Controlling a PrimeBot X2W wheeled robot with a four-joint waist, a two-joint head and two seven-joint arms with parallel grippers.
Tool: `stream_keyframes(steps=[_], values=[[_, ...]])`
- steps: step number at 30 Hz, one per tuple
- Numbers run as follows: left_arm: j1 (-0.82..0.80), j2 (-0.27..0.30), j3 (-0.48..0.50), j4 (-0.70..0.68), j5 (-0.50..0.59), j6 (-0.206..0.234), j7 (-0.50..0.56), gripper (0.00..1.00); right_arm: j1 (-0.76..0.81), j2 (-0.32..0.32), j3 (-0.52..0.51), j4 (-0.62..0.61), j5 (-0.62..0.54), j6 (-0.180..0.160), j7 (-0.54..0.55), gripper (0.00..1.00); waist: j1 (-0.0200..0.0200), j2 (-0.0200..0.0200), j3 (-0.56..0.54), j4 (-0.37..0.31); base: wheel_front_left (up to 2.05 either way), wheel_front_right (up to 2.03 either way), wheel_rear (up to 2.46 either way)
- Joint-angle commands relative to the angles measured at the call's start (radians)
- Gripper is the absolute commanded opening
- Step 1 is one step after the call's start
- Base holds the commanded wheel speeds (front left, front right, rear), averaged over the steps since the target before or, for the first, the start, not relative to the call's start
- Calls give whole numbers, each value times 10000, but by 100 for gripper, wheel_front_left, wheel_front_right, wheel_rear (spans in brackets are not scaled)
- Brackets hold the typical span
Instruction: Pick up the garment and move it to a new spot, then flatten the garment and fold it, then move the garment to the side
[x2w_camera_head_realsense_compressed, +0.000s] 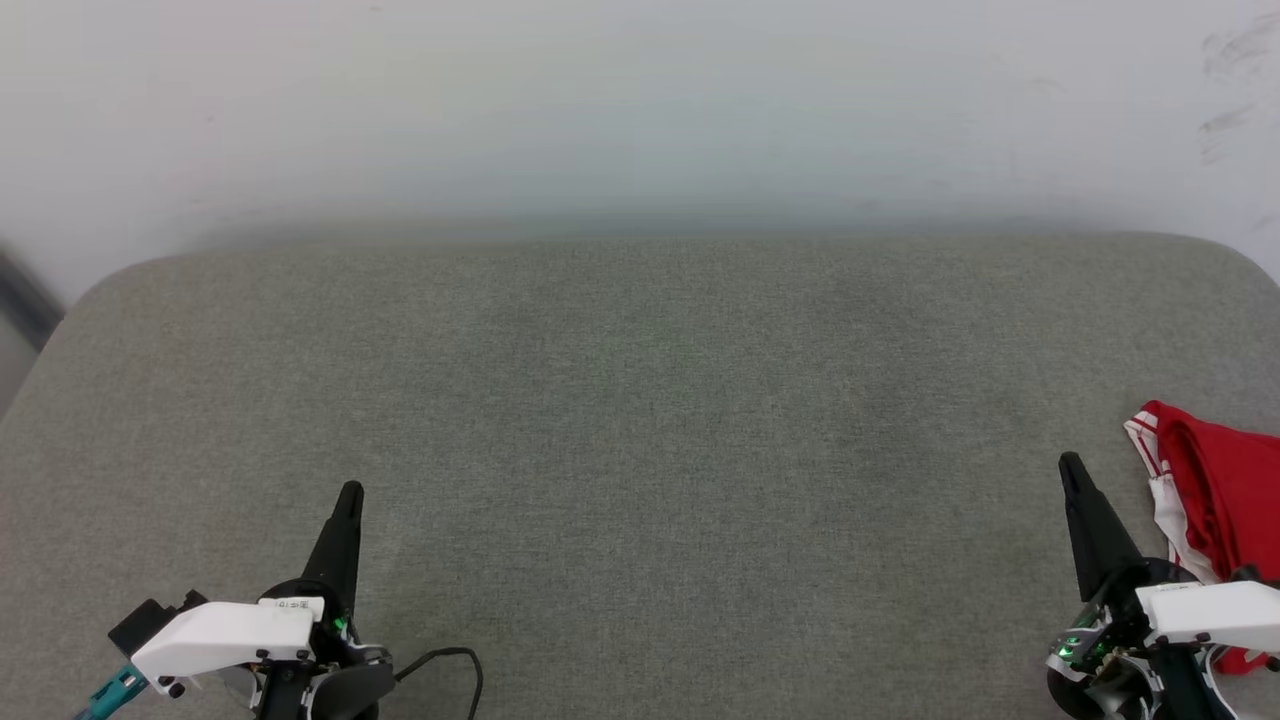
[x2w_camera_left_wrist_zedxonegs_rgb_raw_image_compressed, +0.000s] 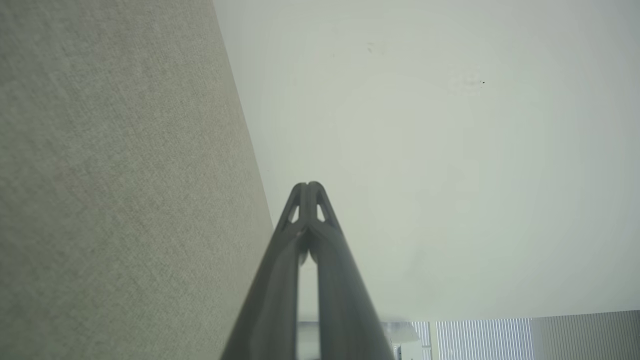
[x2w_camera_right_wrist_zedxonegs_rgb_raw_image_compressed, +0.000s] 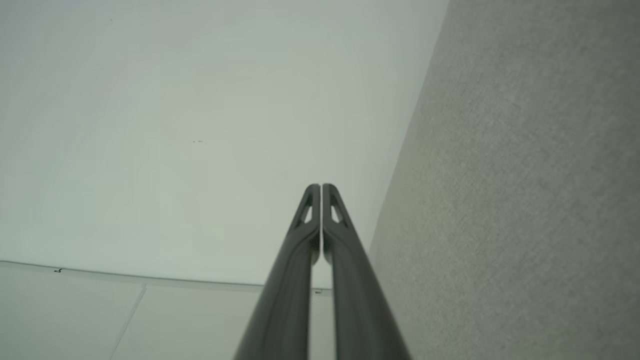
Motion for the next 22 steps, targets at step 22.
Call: stream_keyframes(steps=[22], values=[[-204,-128,252,40,-719,-219,232,0,-269,37,-58,161,903,-3,84,0,0,0,44,54,0,0,0]])
